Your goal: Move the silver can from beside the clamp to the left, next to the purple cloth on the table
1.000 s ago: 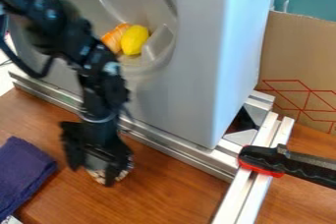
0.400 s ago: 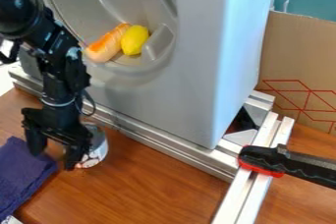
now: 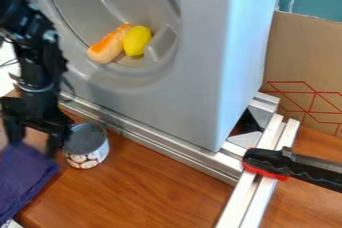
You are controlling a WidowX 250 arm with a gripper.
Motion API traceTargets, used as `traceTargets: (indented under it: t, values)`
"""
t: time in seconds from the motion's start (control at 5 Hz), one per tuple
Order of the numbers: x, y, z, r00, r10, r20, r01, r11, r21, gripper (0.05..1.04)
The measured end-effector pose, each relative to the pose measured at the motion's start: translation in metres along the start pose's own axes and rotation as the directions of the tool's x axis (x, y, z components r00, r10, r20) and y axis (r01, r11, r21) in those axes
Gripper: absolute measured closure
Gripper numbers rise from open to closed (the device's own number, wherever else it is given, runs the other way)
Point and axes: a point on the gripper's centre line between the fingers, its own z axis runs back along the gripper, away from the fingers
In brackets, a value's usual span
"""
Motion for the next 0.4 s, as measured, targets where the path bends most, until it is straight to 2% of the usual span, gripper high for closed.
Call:
traceTargets:
  t: [0.2,0.4]
  values:
    - [-0.009,0.019,0.005,0.999,0.045,0.013,-0.046,0.999,0.012,0.084]
    - [-0.026,0.010,0.021,0.999,-0.037,0.023,0.039,0.998,-0.053,0.084]
